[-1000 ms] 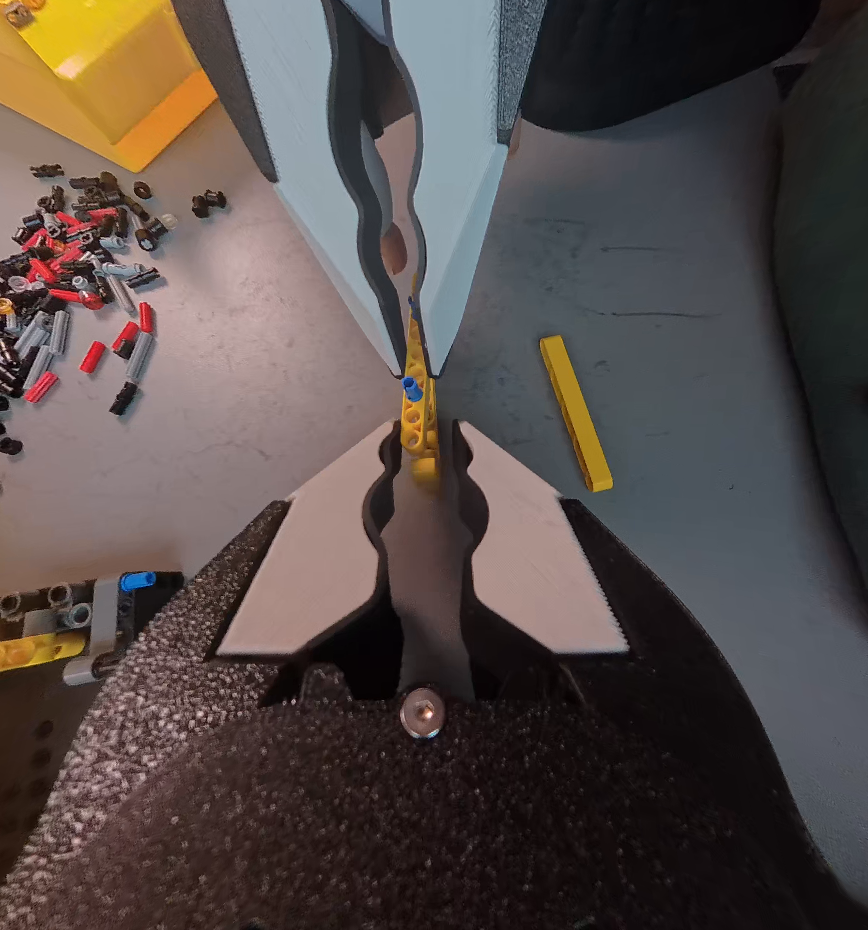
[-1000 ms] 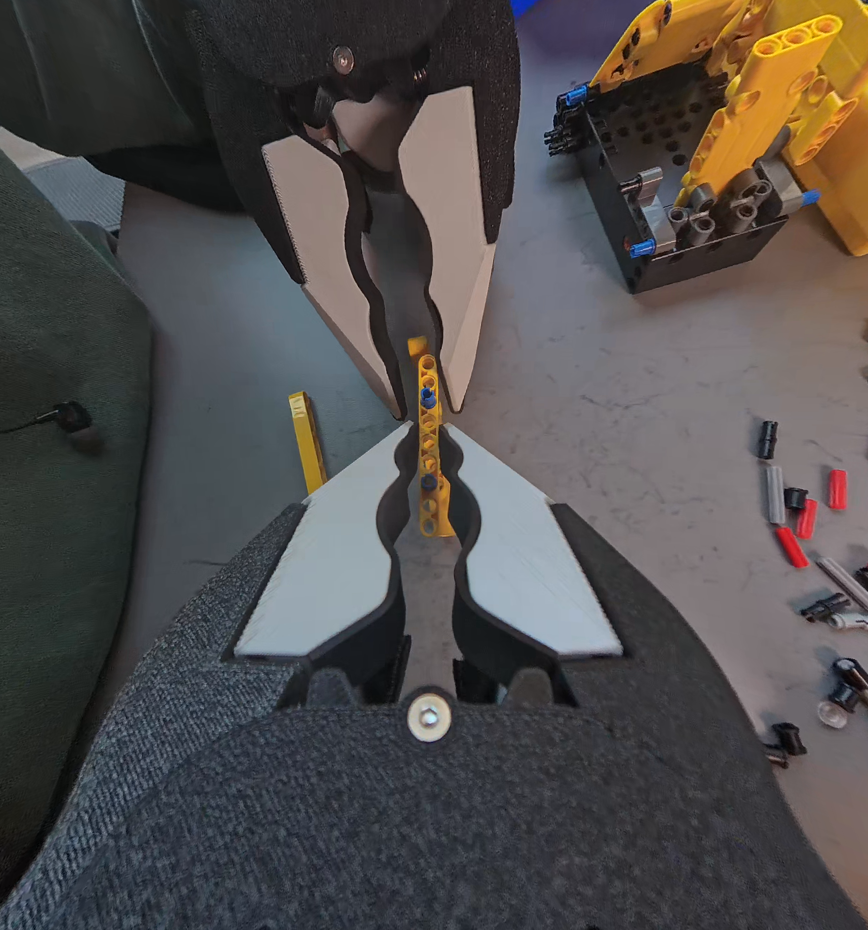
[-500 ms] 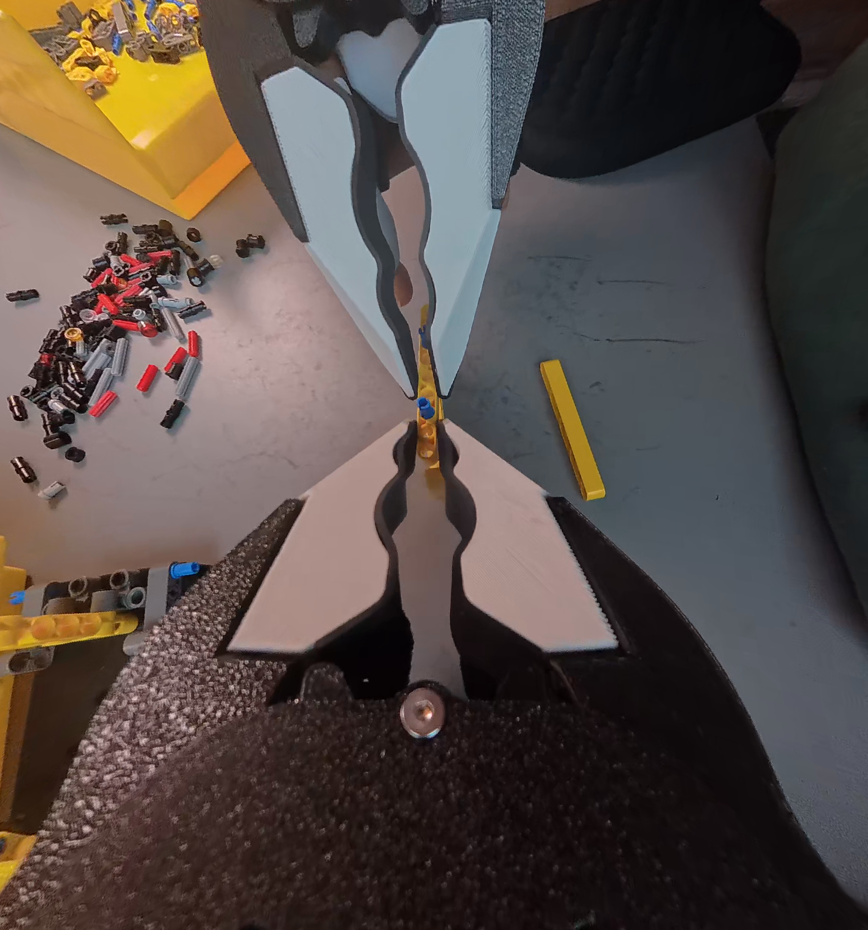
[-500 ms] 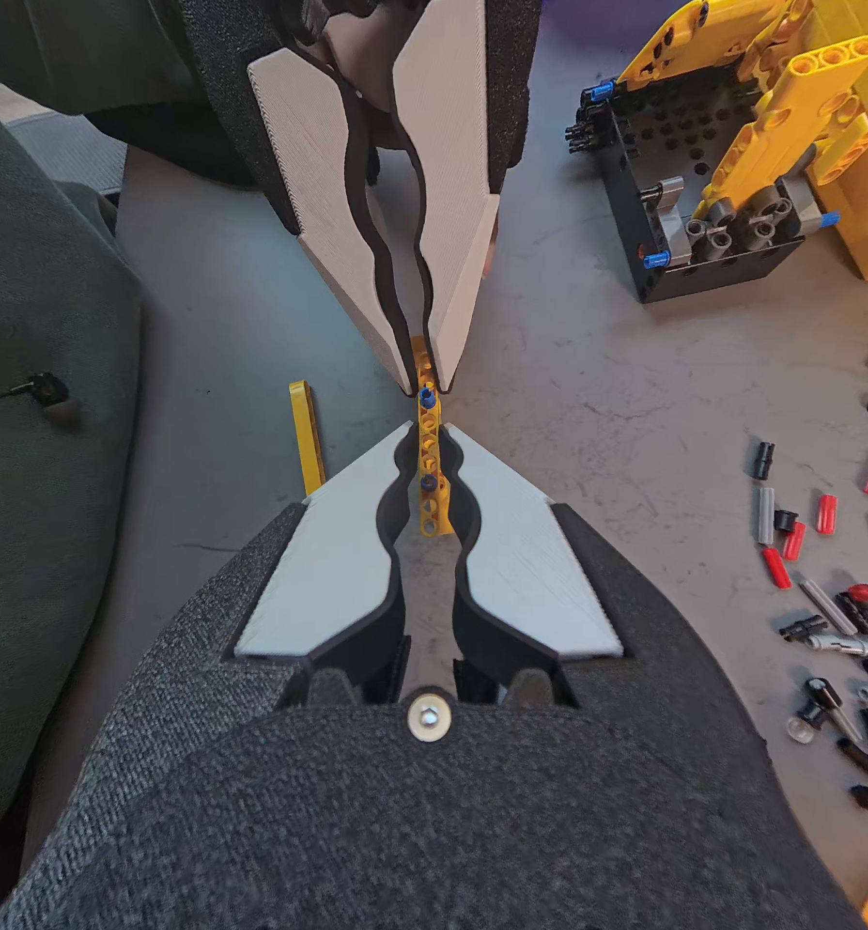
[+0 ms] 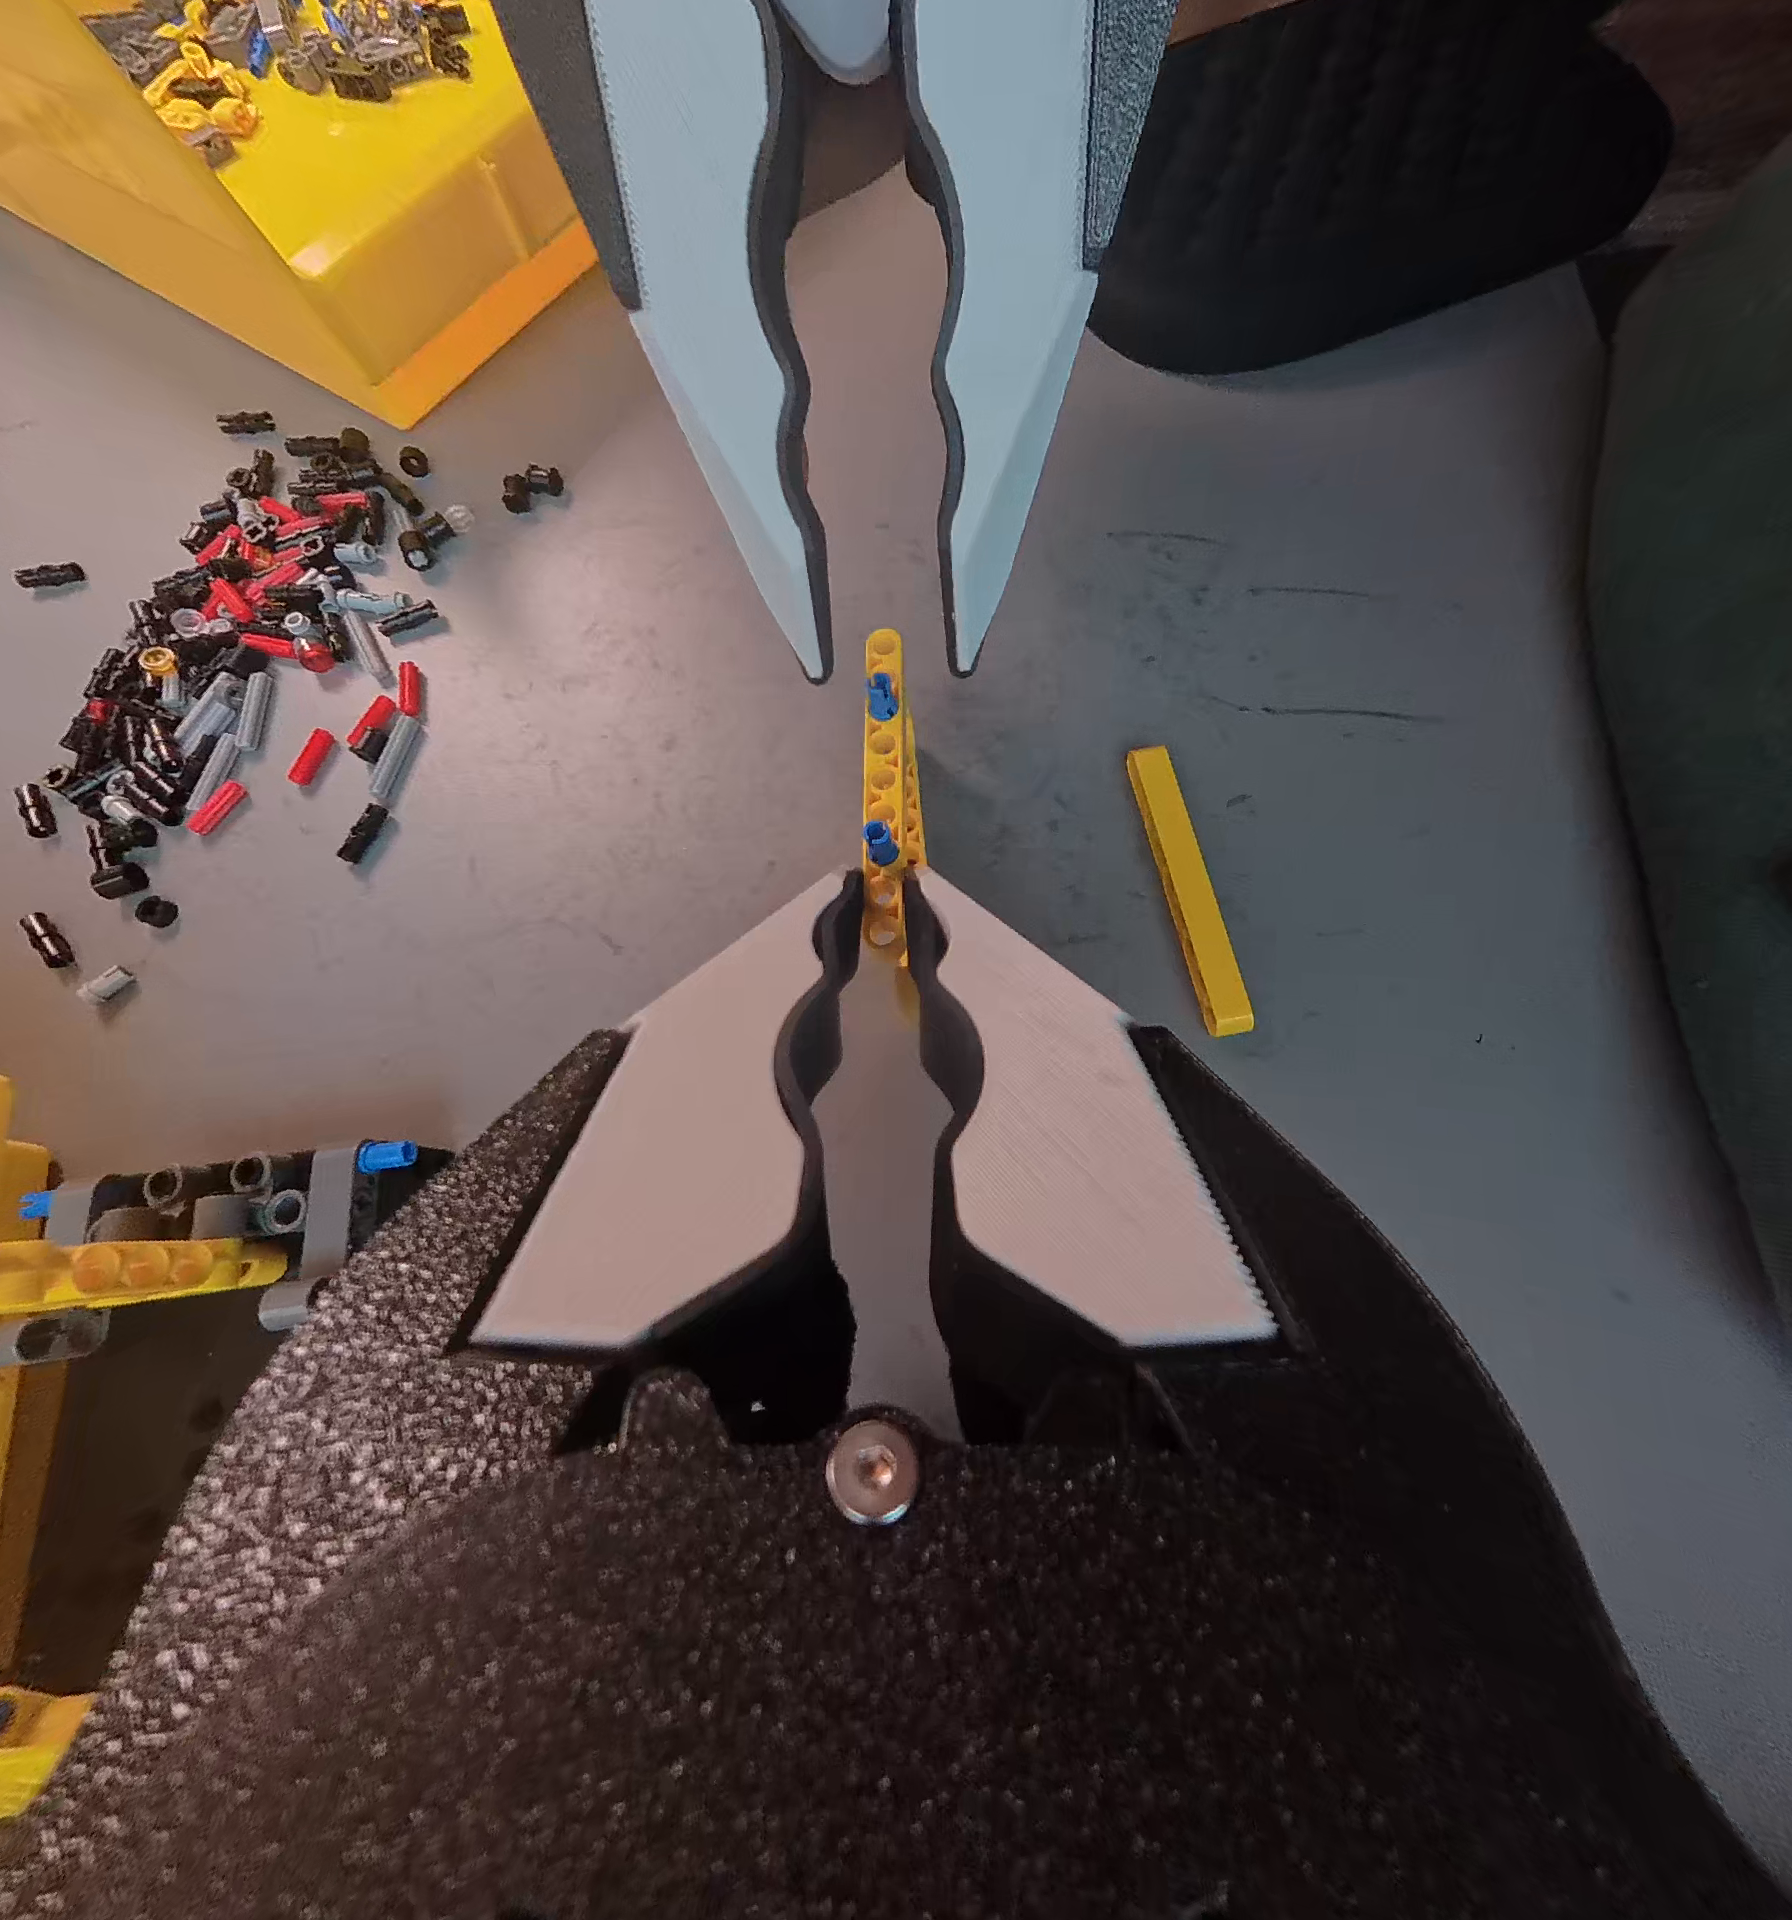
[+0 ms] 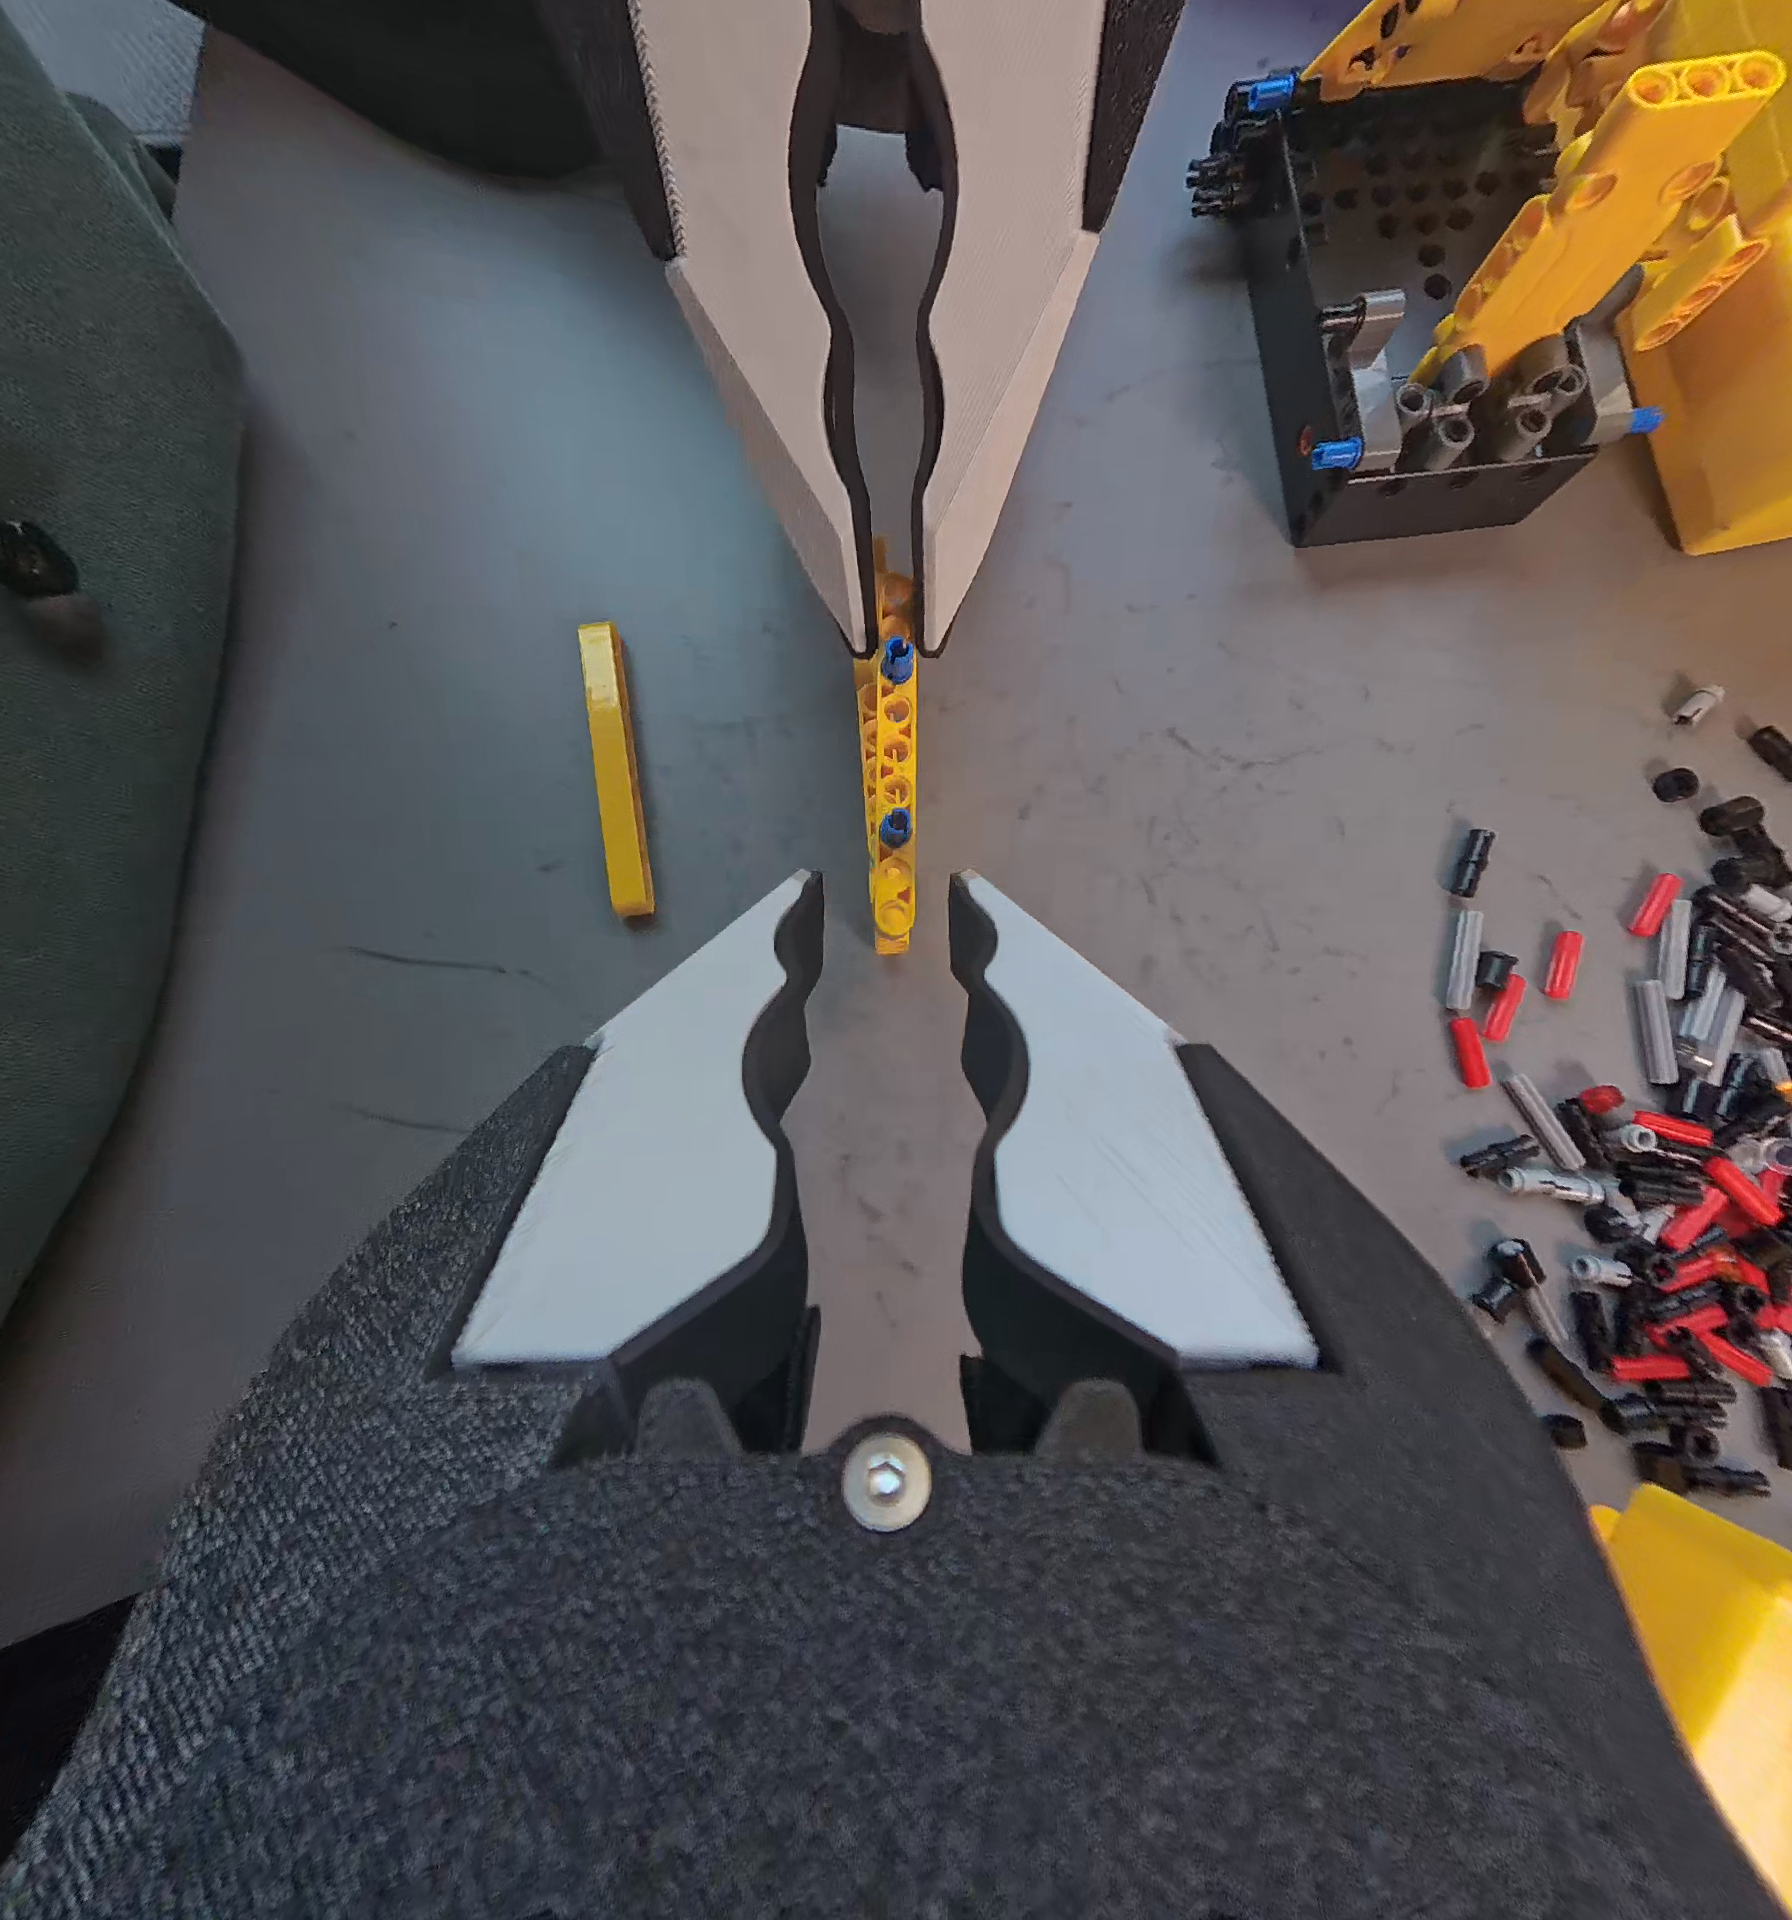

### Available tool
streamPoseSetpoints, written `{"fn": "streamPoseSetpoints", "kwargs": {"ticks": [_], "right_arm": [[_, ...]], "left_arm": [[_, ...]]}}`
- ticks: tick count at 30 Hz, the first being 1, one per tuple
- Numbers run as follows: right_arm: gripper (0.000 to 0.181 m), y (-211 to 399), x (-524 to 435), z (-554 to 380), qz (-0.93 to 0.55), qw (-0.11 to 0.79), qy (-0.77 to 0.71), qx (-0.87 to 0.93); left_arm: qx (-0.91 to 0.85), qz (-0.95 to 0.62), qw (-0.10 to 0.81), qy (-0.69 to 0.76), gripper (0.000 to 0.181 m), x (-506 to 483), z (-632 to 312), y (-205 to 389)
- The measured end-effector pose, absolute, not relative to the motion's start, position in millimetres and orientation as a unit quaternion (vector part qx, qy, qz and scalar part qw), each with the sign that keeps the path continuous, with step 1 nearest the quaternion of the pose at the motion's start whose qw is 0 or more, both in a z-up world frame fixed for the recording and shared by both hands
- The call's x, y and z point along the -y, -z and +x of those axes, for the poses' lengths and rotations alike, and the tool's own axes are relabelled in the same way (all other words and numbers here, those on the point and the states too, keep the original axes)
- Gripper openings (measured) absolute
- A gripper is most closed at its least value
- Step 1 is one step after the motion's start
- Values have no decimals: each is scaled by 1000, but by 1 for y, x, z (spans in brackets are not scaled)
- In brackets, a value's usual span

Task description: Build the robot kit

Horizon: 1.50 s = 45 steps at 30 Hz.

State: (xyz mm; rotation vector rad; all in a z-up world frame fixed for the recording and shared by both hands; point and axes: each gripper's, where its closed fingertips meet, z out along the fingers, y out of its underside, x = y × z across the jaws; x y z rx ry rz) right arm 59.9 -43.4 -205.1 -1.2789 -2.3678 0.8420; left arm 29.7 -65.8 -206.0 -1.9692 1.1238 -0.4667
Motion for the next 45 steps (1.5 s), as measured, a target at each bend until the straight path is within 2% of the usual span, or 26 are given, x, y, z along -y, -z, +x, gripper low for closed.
{"fn": "streamPoseSetpoints", "kwargs": {"ticks": [5,45], "right_arm": [[7,206,42,59,-448,166,-295,827],[9,208,45,57,-436,161,-280,840]], "left_arm": [[-444,-780,401,185,6,66,30,205],[-439,-793,382,180,6,69,32,208]]}}
